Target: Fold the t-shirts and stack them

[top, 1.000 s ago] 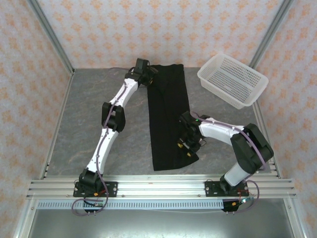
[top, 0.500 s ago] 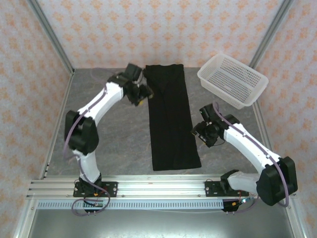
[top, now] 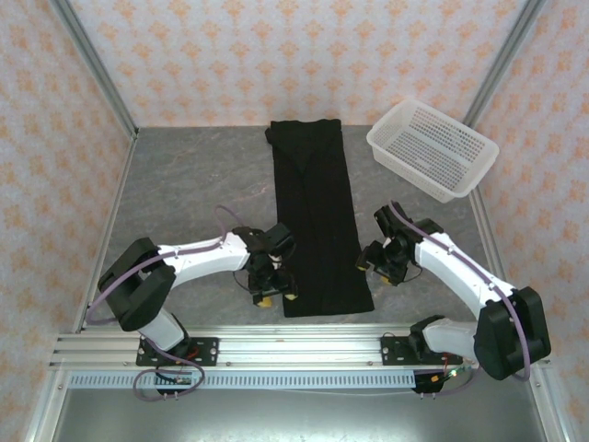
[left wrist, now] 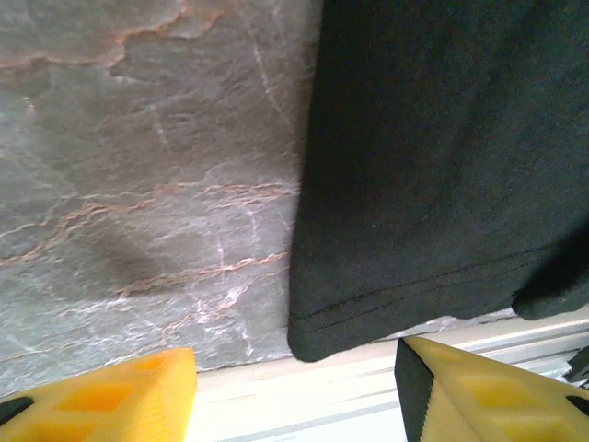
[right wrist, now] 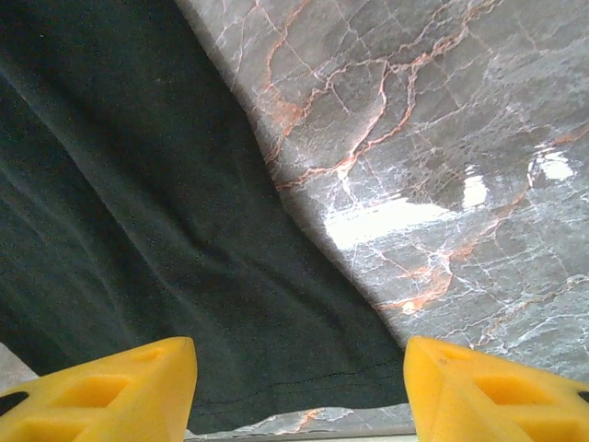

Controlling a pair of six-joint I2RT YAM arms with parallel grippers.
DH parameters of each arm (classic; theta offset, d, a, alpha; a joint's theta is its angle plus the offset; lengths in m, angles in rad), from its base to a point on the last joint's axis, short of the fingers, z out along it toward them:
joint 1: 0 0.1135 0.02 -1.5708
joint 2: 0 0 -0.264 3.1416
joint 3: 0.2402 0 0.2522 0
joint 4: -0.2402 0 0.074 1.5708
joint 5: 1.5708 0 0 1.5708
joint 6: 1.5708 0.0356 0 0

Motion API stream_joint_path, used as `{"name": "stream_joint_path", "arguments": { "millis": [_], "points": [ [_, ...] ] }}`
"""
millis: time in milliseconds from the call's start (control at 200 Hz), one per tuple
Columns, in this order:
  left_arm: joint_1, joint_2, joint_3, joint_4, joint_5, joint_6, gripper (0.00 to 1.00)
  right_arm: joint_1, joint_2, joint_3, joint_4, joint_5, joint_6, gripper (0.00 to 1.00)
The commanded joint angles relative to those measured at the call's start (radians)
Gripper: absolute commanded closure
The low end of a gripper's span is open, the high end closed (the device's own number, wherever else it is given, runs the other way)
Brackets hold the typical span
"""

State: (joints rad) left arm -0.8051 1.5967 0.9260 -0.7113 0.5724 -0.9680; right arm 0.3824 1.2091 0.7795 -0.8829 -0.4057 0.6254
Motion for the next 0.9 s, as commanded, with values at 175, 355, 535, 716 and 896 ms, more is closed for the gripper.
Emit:
{"name": "stream_joint_path", "arguments": {
  "millis": [175,355,535,716,896],
  "points": [
    [-0.092,0.147,0.009,0.173,-0.013,-0.138,0.52,-0.005,-0.021,-0.053,-0.038,-0.012,-0.015,0.38],
    [-0.093,0.156,0.018,0.091,-0.122,-0.142,0.83,-0.005,-0.067,-0.111,-0.066,0.008,0.010,0.40],
    [-0.091,0.075,-0.061,0.059,-0.158,-0.160,0.96,0.027,-0.061,-0.142,-0.032,-0.013,0.047,0.42],
    [-0.091,0.039,-0.081,0.055,-0.155,-0.163,0.97,0.110,-0.031,-0.140,-0.003,-0.039,0.096,0.44],
    [-0.091,0.031,-0.089,0.052,-0.147,-0.158,0.99,0.169,0.052,-0.155,0.048,-0.089,0.116,0.48]
  ]
}}
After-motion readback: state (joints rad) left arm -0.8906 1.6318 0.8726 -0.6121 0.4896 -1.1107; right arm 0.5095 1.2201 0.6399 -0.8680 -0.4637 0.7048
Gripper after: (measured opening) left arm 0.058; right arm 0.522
